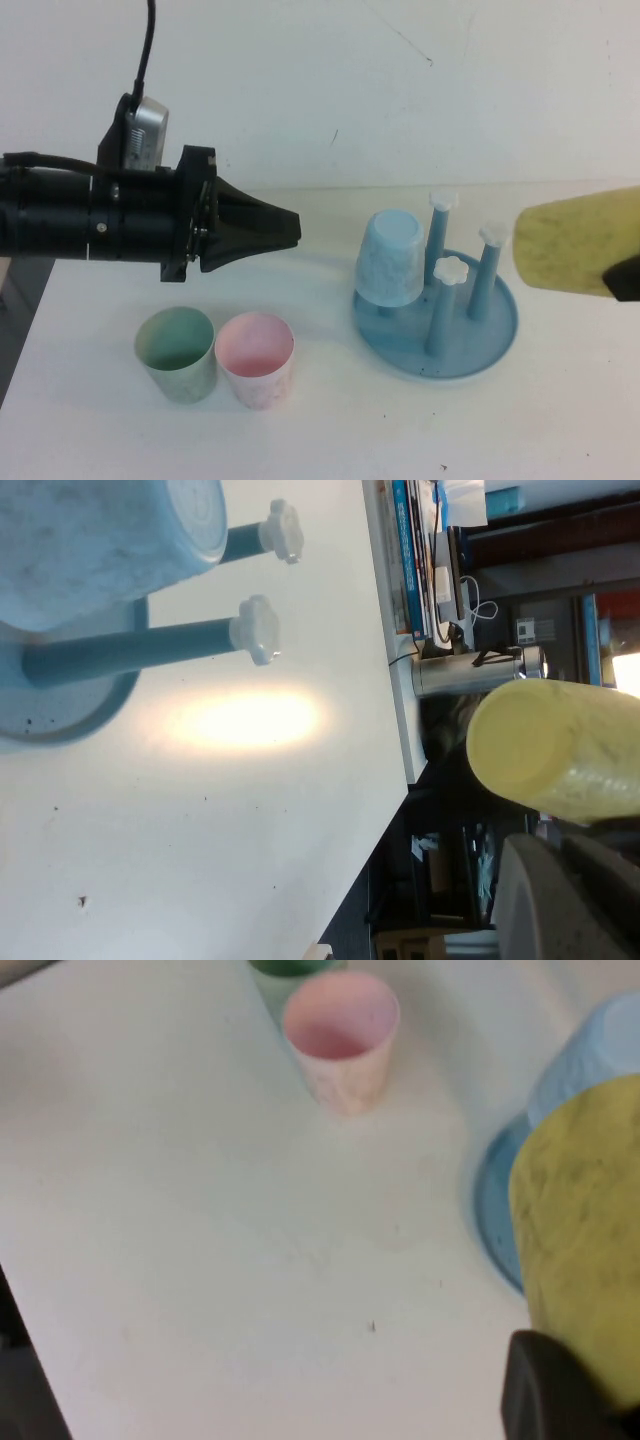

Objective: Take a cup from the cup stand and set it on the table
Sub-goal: Place the cup on the table

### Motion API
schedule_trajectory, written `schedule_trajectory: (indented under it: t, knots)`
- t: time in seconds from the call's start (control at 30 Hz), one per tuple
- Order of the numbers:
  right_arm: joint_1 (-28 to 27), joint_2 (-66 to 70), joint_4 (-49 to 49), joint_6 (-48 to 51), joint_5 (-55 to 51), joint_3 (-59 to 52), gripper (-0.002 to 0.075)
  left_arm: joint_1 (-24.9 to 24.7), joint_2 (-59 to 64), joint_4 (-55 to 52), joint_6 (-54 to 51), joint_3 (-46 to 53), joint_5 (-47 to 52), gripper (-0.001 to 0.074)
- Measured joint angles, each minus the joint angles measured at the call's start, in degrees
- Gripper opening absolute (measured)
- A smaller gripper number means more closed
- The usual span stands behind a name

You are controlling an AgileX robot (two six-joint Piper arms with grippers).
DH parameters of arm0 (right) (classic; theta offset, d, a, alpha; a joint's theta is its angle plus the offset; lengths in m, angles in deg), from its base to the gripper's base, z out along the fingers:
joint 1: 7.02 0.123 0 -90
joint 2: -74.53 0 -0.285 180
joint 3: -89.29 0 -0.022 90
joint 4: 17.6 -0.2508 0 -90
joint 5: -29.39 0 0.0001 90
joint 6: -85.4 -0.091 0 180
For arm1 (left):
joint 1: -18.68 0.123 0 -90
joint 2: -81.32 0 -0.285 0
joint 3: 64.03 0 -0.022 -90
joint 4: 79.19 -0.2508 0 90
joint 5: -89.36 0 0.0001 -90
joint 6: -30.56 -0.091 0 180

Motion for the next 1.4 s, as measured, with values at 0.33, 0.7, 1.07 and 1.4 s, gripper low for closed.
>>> schedule_trajectory:
  t: [0.33, 0.7, 1.07, 1.4]
  knots:
    - [2.98, 7.16, 27.79, -20.42, -4.03, 6.40, 0.0020, 0.00, -0.09, -4.26, -1.44, 0.00, 0.21, 0.0001]
    - [3.99, 23.44, 41.88, -28.20, -3.67, 7.40, 0.0020, 0.00, -0.09, -5.39, -3.19, 0.00, 0.21, -0.0001]
    - [4.08, 37.20, 47.49, -28.80, -2.76, 14.30, 0.0020, 0.00, -0.09, -5.90, -4.78, 0.00, 0.21, -0.0001]
    - [4.08, 41.80, 47.60, -28.80, -2.59, 16.11, 0.0020, 0.00, -0.09, -8.05, -5.52, 0.00, 0.43, -0.0001]
